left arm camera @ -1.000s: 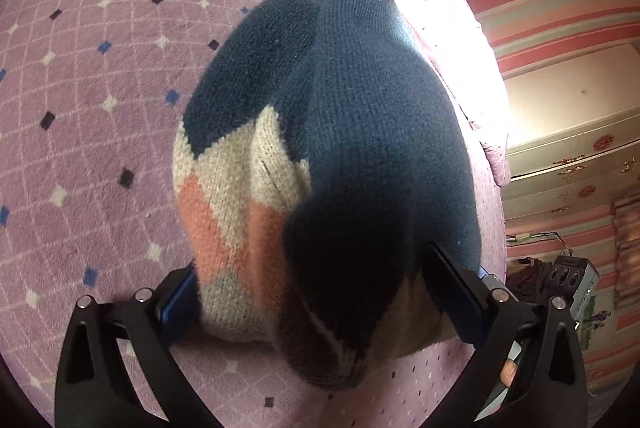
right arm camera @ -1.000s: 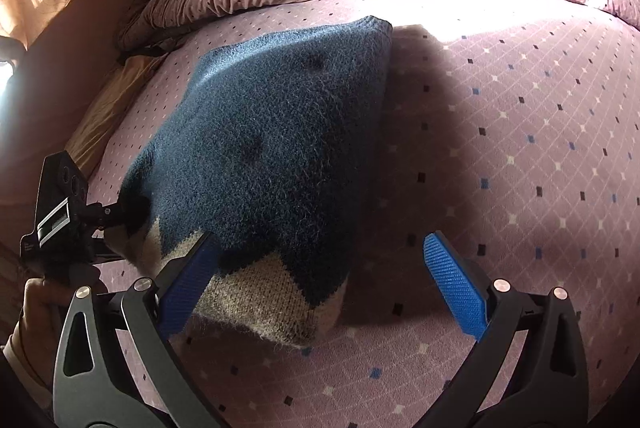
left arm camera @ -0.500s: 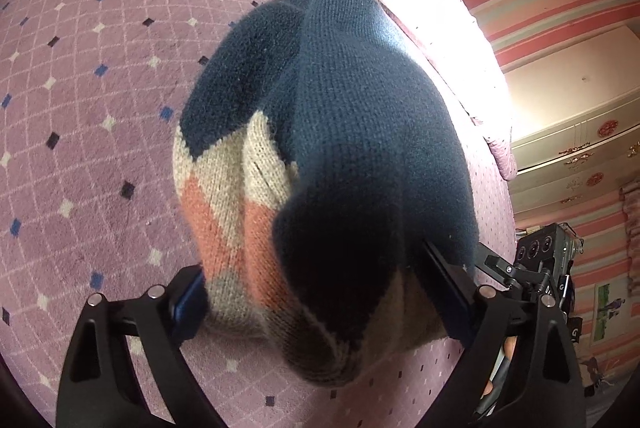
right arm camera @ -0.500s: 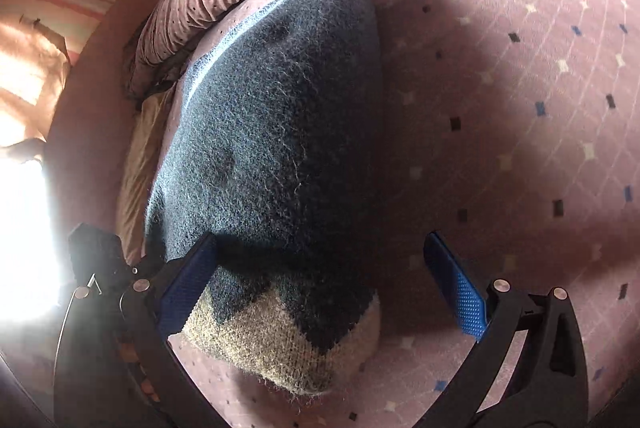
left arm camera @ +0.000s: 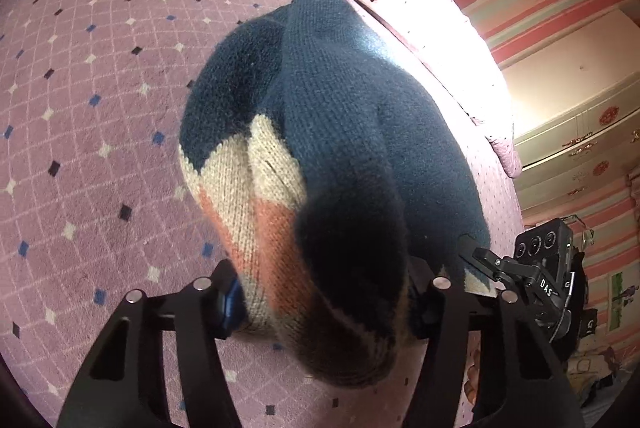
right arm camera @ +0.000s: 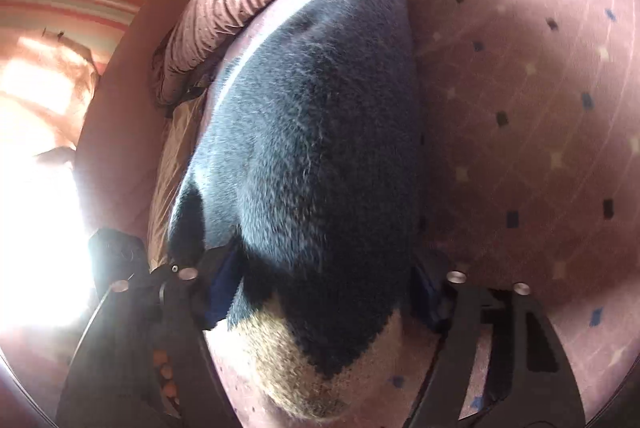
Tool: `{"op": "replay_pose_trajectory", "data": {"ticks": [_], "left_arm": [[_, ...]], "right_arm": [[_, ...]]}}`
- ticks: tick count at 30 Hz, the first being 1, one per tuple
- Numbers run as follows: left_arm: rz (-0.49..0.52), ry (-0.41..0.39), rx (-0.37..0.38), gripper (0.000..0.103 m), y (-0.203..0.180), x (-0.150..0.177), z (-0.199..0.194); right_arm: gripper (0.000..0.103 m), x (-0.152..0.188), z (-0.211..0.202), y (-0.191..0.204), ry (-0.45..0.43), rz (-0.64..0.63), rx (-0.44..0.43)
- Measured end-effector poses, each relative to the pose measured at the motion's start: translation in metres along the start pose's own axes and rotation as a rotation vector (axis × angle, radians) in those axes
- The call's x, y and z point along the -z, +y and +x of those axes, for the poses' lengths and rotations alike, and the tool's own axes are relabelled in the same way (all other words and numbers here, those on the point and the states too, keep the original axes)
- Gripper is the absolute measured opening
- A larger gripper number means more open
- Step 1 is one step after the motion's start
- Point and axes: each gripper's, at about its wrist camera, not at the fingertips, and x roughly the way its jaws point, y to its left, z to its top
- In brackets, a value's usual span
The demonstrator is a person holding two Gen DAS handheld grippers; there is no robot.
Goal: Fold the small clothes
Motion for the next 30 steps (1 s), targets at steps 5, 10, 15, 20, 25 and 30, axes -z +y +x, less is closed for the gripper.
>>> {"op": "replay_pose_trajectory", "data": {"ticks": [5, 10, 15, 20, 25, 30], "left_arm": [[0.029, -0.019, -0.035, 0.054, -0.011, -0.001, 0.002], [0.080, -0.046, -0.021, 0.051, -0.042, -0.005, 0.002], [0.133, -0.058, 0.036, 0.051, -0.090, -0.004, 0.006], [0.226, -0.066, 0.074, 0.051, -0.162, 0.022, 0.016], [0.301, -0.041, 0.083, 0.051, -0.232, 0.077, 0.042], [0.368, 0.036, 0.083, 0.051, -0.277, 0.156, 0.082]], "right_arm": [[0.059, 0.000, -0.010, 0.019, -0.042, -0.104, 0.038], [0.057, -0.004, -0.034, 0.038, -0.134, -0.192, 0.057], [0.056, -0.008, -0.086, 0.044, -0.205, -0.260, 0.077], [0.056, 0.000, -0.164, 0.028, -0.281, -0.296, 0.111], [0.056, 0.031, -0.238, -0.015, -0.341, -0.270, 0.160], [0.056, 0.093, -0.296, -0.082, -0.380, -0.189, 0.188]]}}
